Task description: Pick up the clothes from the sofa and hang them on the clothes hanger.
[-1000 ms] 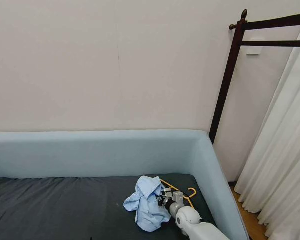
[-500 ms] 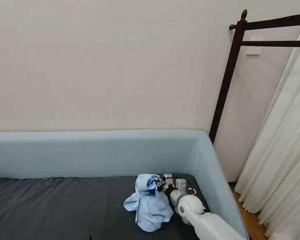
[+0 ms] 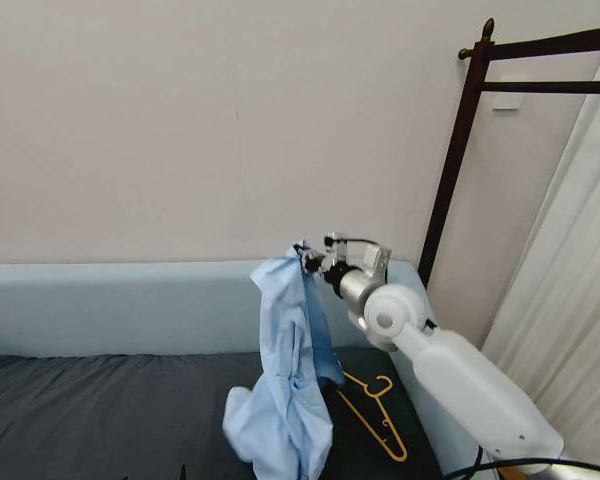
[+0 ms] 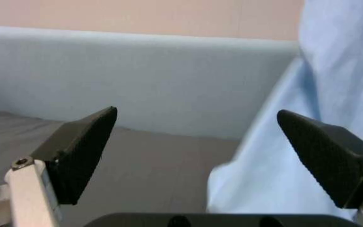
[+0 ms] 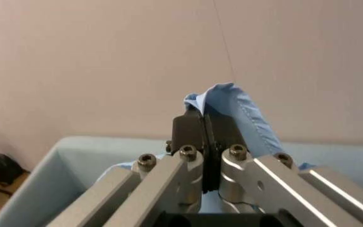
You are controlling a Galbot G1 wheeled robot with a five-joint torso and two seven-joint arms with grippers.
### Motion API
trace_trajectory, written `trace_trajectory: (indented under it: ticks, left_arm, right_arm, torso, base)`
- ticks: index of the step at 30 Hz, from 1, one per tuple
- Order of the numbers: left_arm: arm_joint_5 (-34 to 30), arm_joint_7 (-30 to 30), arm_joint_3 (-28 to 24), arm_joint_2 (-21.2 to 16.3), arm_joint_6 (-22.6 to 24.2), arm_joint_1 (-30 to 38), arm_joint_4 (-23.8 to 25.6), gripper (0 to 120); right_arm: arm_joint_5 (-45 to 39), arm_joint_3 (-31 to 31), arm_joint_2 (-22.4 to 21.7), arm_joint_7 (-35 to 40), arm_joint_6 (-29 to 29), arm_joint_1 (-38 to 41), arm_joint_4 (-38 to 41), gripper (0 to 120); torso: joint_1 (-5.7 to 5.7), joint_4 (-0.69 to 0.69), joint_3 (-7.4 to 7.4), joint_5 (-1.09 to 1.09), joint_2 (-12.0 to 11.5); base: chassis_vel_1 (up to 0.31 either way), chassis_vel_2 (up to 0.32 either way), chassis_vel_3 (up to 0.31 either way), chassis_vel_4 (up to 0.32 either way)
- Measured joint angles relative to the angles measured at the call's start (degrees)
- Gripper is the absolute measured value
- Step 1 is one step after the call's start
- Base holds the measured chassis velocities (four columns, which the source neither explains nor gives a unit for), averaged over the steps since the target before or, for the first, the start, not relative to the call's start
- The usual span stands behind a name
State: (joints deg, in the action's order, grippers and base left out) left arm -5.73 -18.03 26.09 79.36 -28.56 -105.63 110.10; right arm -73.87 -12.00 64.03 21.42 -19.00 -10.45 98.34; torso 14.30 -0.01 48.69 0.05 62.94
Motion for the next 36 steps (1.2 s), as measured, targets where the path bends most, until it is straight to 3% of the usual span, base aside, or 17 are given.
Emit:
trace_trajectory:
  ticks: [7, 17, 26, 31, 36]
  left_arm:
    - [-0.27, -0.04, 0.11, -0.09, -0.06, 0.22, -0.14, 100]
    - [-0.3, -0.03, -0.24, -0.08, -0.26, 0.42, -0.48, 100]
    - [-0.35, 0.02, -0.41, -1.01, -0.55, 0.98, -0.73, 100]
    - [-0.41, 0.17, -0.42, -1.39, -1.45, 0.53, -1.5, 100]
    - [-0.26, 0.3, -0.66, -1.02, -1.51, 0.63, -1.39, 100]
  right_arm:
    - [-2.74, -0.34, 1.06, 2.76, -0.11, 6.52, 0.73, 0]
    - [-3.26, -0.58, 1.53, 4.68, 0.57, 15.35, -5.8, 0]
    - [1.4, -3.67, 4.25, 2.44, 2.77, 28.61, -19.62, 0]
    - [-2.25, -2.78, 0.72, 7.29, 2.53, 27.6, -11.7, 0]
    - [-4.36, -4.0, 0.66, 9.22, 2.08, 27.57, -7.72, 0]
  torso:
    - [0.0, 0.0, 0.0, 0.0, 0.0]
    - [0.0, -0.02, 0.0, 0.02, 0.0]
    - [0.01, 0.01, 0.0, 0.0, 0.0]
    - [0.01, -0.02, 0.0, 0.01, 0.0]
    - [0.0, -0.02, -0.01, 0.01, 0.0]
  base:
    - [0.0, 0.0, 0.0, 0.0]
    - [0.0, 0.0, 0.0, 0.0]
    - [0.0, 0.0, 0.0, 0.0]
    - [0.0, 0.0, 0.0, 0.0]
    - [0.0, 0.0, 0.0, 0.0]
